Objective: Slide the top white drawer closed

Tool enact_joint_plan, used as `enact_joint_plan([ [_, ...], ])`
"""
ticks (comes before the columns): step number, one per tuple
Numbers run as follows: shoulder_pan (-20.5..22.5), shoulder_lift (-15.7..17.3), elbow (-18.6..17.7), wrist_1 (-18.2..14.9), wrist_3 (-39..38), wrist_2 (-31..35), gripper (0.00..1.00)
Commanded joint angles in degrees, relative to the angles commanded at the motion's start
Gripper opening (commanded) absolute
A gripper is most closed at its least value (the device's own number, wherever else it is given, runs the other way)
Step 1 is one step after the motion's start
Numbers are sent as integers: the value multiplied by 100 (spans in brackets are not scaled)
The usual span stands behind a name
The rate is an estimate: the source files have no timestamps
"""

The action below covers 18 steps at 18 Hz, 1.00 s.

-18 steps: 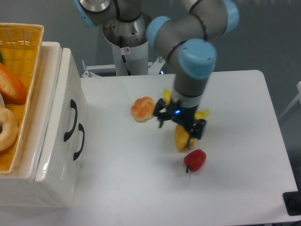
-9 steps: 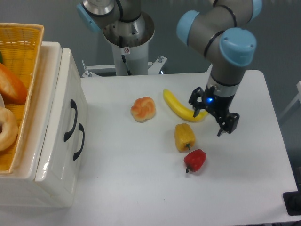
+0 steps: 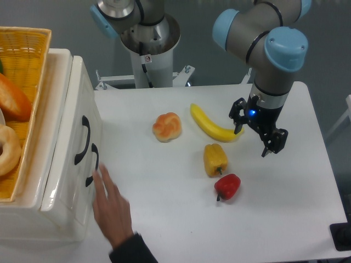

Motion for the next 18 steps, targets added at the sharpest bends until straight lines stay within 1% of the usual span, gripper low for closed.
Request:
enact_joint_plan([
  [13,-114,26,0,9,0,9,100],
  [18,-97,53,44,9,9,53,100],
])
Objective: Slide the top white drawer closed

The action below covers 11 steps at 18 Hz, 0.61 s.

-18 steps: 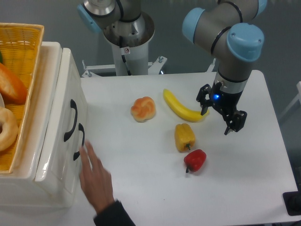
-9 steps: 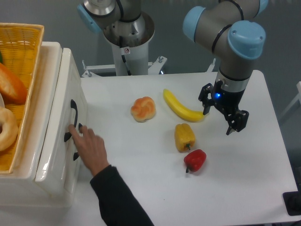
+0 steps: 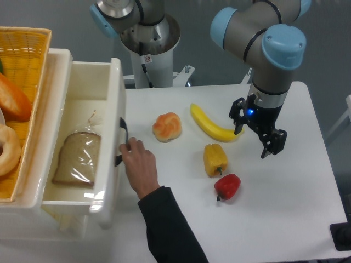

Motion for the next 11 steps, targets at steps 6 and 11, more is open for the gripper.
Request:
enact_joint_plan([
  [6,26,44,18,0,-9,70,100],
  [11,62,70,17,0,-9,79,100],
])
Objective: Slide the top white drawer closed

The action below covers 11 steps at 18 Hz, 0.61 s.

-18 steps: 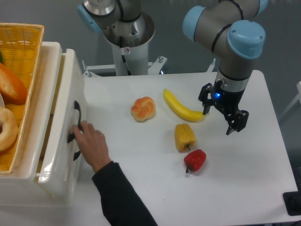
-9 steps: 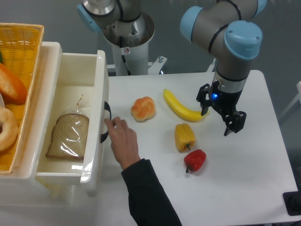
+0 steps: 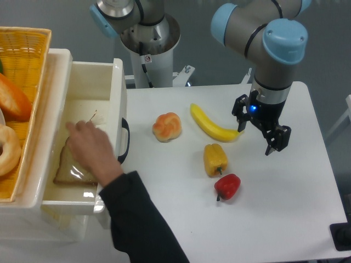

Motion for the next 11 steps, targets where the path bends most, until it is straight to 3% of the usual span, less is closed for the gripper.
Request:
enact_joint_plan([
  [11,0,97,0,0,9,141,100],
])
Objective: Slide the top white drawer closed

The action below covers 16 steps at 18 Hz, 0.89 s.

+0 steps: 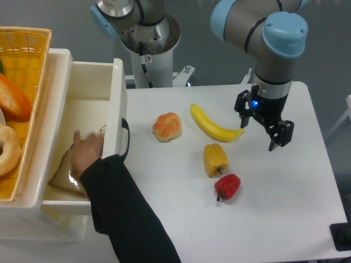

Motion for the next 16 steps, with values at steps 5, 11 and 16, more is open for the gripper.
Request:
enact_joint_plan([
  [5,0,9,9,0,-9,9,100],
  [11,9,79,9,0,-9,87,100],
  [16,9,106,-17,0,-18,220,100],
])
